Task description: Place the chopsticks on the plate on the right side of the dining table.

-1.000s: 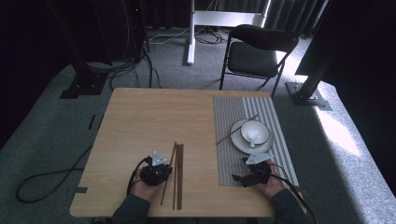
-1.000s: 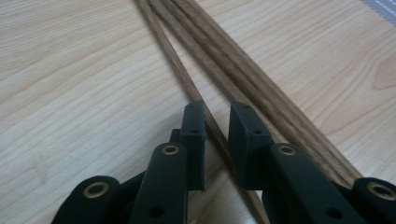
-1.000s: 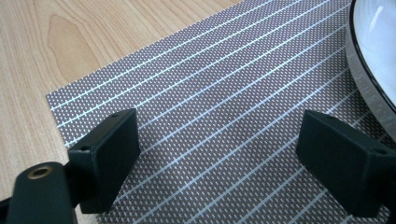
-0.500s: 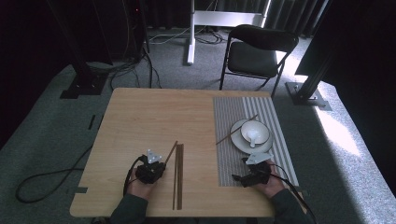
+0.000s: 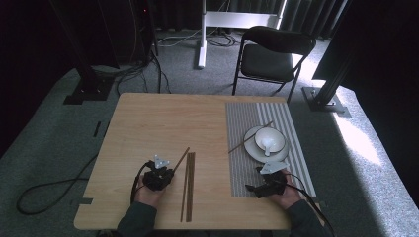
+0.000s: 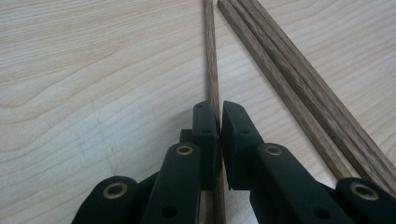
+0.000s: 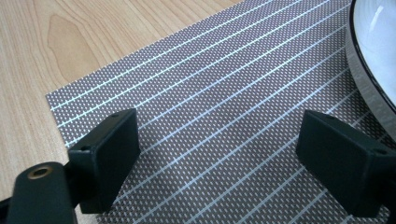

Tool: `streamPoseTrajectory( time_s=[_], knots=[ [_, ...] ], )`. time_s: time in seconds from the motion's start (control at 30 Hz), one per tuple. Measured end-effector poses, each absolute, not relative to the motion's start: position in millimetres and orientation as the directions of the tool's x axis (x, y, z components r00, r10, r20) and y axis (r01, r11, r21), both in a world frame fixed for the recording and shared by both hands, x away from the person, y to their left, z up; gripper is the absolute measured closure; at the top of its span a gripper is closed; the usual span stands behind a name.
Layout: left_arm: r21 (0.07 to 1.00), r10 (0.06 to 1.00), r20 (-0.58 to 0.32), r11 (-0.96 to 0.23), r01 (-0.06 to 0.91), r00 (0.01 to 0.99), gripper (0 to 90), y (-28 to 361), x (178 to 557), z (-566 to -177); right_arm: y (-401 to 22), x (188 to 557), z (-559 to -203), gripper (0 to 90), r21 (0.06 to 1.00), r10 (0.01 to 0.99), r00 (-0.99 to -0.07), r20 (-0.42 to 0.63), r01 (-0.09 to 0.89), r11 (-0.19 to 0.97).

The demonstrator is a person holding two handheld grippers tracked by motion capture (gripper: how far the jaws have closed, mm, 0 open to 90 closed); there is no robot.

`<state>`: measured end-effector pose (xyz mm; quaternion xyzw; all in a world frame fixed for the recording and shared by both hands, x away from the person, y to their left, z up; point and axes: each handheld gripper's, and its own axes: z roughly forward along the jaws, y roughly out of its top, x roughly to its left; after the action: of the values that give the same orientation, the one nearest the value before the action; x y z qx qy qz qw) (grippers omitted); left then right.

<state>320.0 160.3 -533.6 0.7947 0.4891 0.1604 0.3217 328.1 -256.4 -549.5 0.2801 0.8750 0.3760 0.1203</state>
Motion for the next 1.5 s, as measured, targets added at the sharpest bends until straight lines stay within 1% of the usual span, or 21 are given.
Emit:
streamPoseTrajectory(
  time_s=[0.03,0.13,0.3,0.4,0.87,0.93,1.0,1.37,1.5],
  knots=[
    [0.667,0.881,-0.059,-0.315,0.675,0.469,84.4,161,322,-534,-256,328,-550,12.5,0.726,0.581,-0.814,0.000,0.400,0.560],
    [0.667,0.882,-0.092,-0.289,0.686,0.461,84.5,164,327,-534,-256,328,-550,12.5,0.725,0.581,-0.814,0.000,0.400,0.560],
    [0.665,0.883,-0.090,-0.291,0.688,0.461,84.5,166,331,-533,-256,328,-550,12.5,0.726,0.581,-0.814,0.000,0.400,0.560],
    [0.673,0.879,-0.101,-0.284,0.683,0.465,84.5,165,332,-531,-256,328,-550,12.5,0.726,0.581,-0.814,0.000,0.400,0.560],
    [0.697,0.875,-0.093,-0.284,0.659,0.475,84.6,163,333,-521,-256,328,-550,12.5,0.725,0.581,-0.814,0.001,0.400,0.560],
    [0.703,0.873,-0.111,-0.268,0.659,0.474,84.6,163,333,-519,-256,328,-550,12.4,0.725,0.581,-0.814,0.001,0.400,0.560],
    [0.705,0.873,-0.110,-0.268,0.657,0.474,84.6,163,334,-518,-256,328,-550,12.5,0.725,0.581,-0.814,0.001,0.400,0.560],
    [0.716,0.864,-0.098,-0.283,0.638,0.493,84.6,157,336,-510,-256,328,-550,12.5,0.725,0.581,-0.814,0.001,0.400,0.560],
    [0.718,0.856,-0.110,-0.283,0.636,0.505,84.6,155,338,-507,-256,328,-549,12.5,0.725,0.581,-0.814,0.001,0.400,0.560]
  ],
)
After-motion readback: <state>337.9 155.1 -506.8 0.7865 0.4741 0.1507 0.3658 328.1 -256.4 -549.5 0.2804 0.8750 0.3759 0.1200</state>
